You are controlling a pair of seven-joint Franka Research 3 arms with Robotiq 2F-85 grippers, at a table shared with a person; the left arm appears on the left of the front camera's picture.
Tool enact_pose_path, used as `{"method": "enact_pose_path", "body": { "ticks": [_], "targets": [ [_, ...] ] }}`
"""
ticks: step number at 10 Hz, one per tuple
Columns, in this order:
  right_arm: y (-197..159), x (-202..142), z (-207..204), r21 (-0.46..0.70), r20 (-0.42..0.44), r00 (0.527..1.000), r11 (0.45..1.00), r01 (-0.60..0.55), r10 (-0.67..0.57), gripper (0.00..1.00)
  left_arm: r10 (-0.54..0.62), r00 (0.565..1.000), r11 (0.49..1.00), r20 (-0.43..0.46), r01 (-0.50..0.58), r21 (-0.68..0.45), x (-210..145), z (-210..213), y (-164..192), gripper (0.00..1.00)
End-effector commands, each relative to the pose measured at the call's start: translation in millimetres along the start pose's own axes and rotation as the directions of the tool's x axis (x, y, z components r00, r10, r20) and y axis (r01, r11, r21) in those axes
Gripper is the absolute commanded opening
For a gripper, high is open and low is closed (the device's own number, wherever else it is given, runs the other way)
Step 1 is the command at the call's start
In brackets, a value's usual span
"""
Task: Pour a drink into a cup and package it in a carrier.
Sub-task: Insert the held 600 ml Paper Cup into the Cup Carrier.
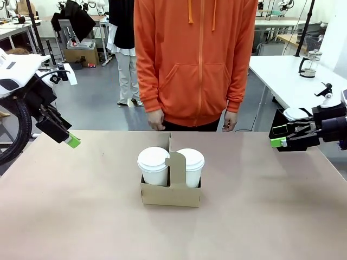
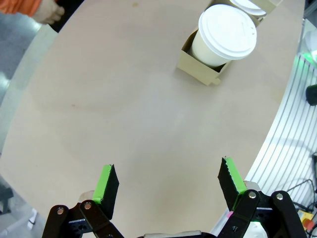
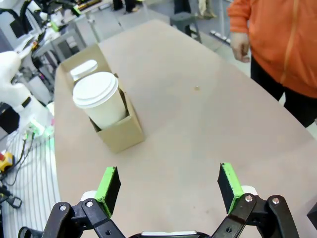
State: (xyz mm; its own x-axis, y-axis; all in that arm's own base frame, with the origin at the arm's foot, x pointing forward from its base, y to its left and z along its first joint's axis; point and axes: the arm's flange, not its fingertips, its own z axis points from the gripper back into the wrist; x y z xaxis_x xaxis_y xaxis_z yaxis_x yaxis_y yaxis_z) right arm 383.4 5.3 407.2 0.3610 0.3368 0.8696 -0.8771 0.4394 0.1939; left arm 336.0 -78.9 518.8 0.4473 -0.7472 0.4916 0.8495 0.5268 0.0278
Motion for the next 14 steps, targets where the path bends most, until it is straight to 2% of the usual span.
{"method": "enact_pose_path", "body": {
  "ticks": [1, 14],
  "targets": [
    [-0.4, 1.8, 1.4, -0.003, 0.002, 1.0, 1.0, -0.011, 0.011, 1.0, -0.002, 1.0, 1.0, 0.007, 0.002, 0.003, -1.1, -0.1, 1.0, 1.0],
    [-0.4, 1.8, 1.4, -0.003, 0.002, 1.0, 1.0, -0.011, 0.011, 1.0, -0.002, 1.0, 1.0, 0.007, 0.002, 0.003, -1.1, -0.1, 1.0, 1.0]
  ]
}}
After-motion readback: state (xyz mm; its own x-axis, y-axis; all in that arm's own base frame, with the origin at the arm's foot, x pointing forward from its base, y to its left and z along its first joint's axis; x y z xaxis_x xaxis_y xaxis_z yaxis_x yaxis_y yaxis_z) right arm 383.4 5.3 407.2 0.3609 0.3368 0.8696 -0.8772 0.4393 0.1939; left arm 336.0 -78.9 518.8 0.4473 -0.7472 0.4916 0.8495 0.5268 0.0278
